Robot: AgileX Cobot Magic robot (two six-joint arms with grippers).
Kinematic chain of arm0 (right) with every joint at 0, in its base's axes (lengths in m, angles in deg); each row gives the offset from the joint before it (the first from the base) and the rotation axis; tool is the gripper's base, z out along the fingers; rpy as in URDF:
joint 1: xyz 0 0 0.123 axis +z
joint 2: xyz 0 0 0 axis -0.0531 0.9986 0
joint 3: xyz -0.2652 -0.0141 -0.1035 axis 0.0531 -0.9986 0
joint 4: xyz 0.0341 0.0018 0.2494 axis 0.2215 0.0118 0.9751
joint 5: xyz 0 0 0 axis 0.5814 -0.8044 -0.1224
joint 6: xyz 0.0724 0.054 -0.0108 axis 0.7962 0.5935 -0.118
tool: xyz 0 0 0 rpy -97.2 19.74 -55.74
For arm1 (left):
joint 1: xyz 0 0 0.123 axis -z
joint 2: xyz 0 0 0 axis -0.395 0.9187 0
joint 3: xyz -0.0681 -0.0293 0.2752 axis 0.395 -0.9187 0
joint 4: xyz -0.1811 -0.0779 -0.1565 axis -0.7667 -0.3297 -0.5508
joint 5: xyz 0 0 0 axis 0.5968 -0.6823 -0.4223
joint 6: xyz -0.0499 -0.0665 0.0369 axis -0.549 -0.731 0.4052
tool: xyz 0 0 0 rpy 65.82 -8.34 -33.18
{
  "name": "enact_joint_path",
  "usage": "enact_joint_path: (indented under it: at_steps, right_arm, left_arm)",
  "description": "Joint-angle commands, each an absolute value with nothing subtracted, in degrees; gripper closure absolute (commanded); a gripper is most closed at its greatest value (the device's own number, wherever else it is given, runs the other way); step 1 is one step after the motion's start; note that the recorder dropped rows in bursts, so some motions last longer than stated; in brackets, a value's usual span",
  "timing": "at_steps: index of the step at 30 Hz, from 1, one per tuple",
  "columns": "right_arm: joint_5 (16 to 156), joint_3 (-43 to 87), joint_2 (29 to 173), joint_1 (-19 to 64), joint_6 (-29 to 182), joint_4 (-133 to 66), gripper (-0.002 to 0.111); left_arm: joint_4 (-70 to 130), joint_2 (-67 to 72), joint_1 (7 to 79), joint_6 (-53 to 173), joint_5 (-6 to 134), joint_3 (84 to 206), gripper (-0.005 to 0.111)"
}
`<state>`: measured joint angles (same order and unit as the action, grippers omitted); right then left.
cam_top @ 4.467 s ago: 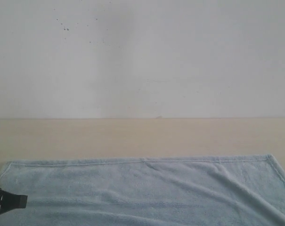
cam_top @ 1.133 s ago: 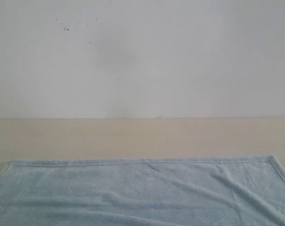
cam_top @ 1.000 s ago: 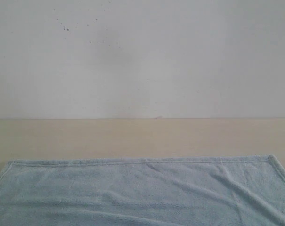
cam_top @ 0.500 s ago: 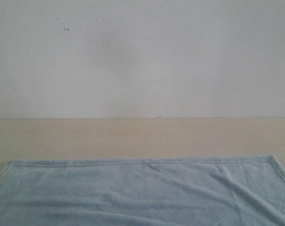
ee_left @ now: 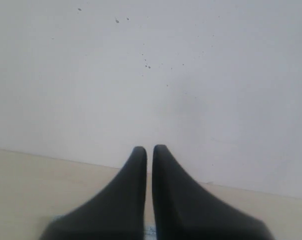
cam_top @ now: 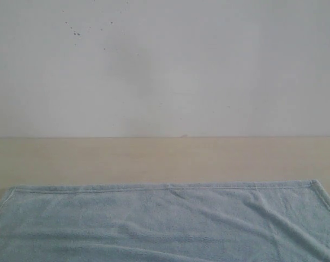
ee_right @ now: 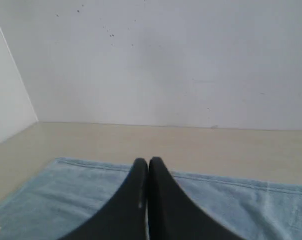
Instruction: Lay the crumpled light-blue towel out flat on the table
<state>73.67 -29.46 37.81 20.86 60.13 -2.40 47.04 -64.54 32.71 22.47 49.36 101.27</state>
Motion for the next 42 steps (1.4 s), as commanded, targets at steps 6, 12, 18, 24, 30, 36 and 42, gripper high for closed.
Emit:
enact_joint_path:
  at_steps: [6, 12, 18, 24, 30, 36, 42]
  right_arm:
    - [87.4, -42.0, 29.9, 19.9, 59.7, -4.3, 0.108]
    - [82.4, -42.6, 29.7, 15.8, 60.0, -11.2, 0.108]
    - [81.5, -42.6, 29.7, 13.5, 60.0, -12.4, 0.108]
    - [81.1, -42.6, 29.7, 13.5, 59.8, -12.4, 0.108]
    - [80.7, -42.6, 29.7, 13.5, 72.4, -27.2, 0.108]
    - [80.7, -42.6, 29.7, 13.5, 84.6, -40.8, 0.108]
    - [81.7, -43.1, 29.7, 13.5, 78.8, -34.0, 0.108]
  left_arm:
    - [46.6, -65.0, 33.1, 21.9, 49.4, 101.0, 0.103]
    - [46.6, -65.0, 33.1, 21.9, 49.3, 101.0, 0.103]
    - [46.6, -65.0, 33.1, 21.9, 49.2, 101.0, 0.103]
    - [46.6, -65.0, 33.1, 21.9, 49.2, 101.0, 0.103]
    - [46.6, -65.0, 33.1, 21.9, 49.2, 101.0, 0.103]
    - [46.6, -65.0, 33.1, 21.9, 49.2, 101.0, 0.103]
    - [46.6, -65.0, 33.1, 21.9, 49.1, 101.0, 0.103]
